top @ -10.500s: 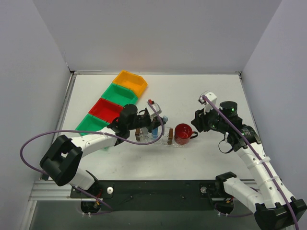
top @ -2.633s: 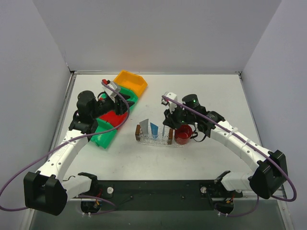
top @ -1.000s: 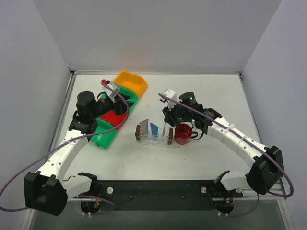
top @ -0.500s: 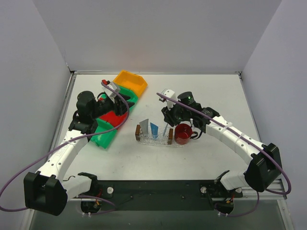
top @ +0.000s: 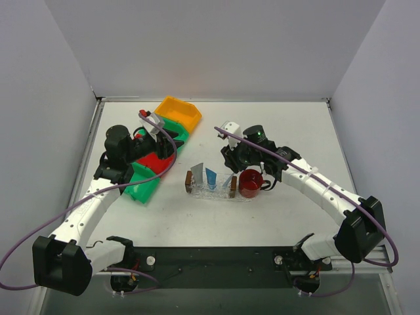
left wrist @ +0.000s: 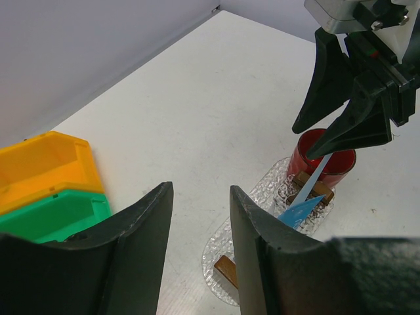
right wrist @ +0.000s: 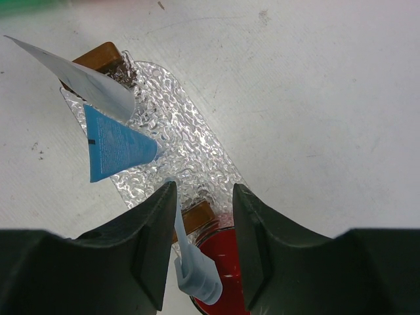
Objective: Prepare toiletry sets of a toothbrush and toothpaste on the tray
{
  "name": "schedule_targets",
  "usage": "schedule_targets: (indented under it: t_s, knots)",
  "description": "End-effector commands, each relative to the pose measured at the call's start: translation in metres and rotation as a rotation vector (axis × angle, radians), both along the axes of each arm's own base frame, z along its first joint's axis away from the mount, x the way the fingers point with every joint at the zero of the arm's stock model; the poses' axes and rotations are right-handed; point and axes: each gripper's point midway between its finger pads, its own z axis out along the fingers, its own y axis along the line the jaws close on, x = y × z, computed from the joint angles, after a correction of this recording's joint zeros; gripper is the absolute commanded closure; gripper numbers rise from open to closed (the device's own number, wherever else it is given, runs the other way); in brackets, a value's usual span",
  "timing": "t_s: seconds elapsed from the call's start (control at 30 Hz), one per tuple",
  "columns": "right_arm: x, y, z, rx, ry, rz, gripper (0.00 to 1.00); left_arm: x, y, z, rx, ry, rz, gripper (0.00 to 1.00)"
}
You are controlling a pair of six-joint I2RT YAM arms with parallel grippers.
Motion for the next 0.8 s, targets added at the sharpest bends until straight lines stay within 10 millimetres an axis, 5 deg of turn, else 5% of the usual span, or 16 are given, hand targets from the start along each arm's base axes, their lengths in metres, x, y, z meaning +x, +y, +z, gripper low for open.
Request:
schedule_targets:
  t_s: [0.0,0.3,0.47,0.77]
  knots:
    - [0.010,0.000,0.023,0.021,-0.047,-0.019,0.64,-0.004,0.002,0.016,-0.011,-0.071,-0.012,0.50]
    - [0.011,0.000,0.034,0.031,-0.064,-0.027,0.64,-0.003,0.002,0.018,-0.012,-0.076,-0.008,0.50]
    - [0.013,-0.004,0.058,0.051,-0.114,-0.045,0.63,-0.001,0.005,0.022,-0.018,-0.079,0.013,0.50]
    - [0.029,-0.046,0.089,0.081,-0.182,-0.197,0.60,0.017,0.034,0.026,-0.014,-0.074,0.200,0.45]
